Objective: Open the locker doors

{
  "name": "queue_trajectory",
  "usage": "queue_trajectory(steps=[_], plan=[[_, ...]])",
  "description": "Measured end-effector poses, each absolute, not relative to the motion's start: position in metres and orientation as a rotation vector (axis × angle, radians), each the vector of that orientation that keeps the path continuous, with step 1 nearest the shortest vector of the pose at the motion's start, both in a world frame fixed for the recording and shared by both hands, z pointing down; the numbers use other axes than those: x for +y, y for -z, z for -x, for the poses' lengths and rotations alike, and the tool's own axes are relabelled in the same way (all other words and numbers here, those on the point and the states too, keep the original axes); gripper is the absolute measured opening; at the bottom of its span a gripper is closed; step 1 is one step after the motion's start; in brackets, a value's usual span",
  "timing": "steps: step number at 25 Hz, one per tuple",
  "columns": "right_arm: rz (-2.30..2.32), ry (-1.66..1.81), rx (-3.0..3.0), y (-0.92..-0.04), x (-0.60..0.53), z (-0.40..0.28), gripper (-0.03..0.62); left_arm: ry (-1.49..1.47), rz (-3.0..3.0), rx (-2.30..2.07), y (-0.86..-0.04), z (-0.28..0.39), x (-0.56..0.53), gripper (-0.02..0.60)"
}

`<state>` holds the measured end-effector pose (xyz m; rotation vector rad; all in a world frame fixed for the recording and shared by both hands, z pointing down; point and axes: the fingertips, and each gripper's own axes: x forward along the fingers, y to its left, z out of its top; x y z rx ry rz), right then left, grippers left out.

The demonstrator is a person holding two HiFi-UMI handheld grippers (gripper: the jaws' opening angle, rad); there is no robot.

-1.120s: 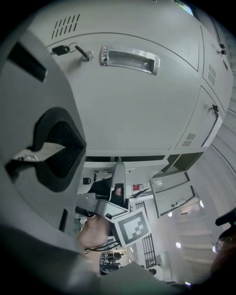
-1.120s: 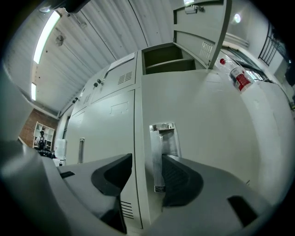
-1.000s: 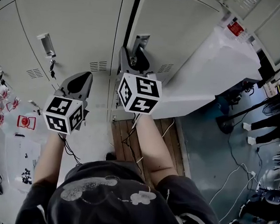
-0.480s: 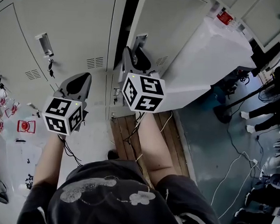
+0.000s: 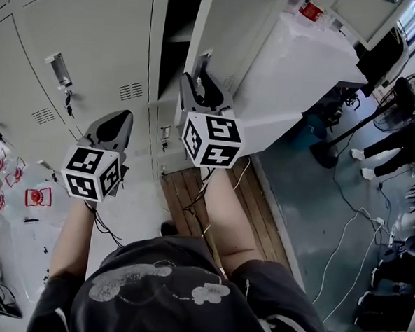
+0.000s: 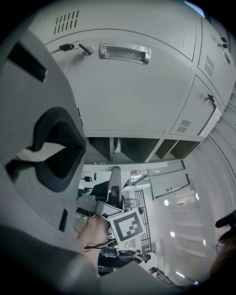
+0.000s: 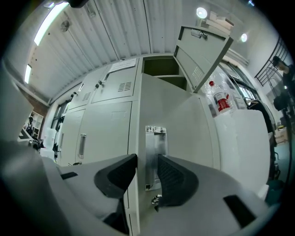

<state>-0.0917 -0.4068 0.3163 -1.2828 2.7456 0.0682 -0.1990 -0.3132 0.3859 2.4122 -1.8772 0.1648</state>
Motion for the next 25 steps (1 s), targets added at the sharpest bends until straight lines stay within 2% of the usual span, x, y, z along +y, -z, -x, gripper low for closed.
queue_trajectory(steps=[7, 13, 25], plan=[[1.388, -0.163, 2.713, -0.315, -0.389, 0.062, 0.162, -0.162, -2.465, -1.811, -0.386, 0.176, -0.306, 0.008], [1.452, -0.2, 2.679, -0.313, -0.375, 0.04, 0.115, -0.148, -2.502, -1.749, -0.386, 0.157, -0.302, 0.008], [1.536, -0.221, 2.624, -0.314, -0.364, -0.002, 0.089, -0.143, -2.583, -1.609, -0.392, 0.119, -0.307, 0.008]])
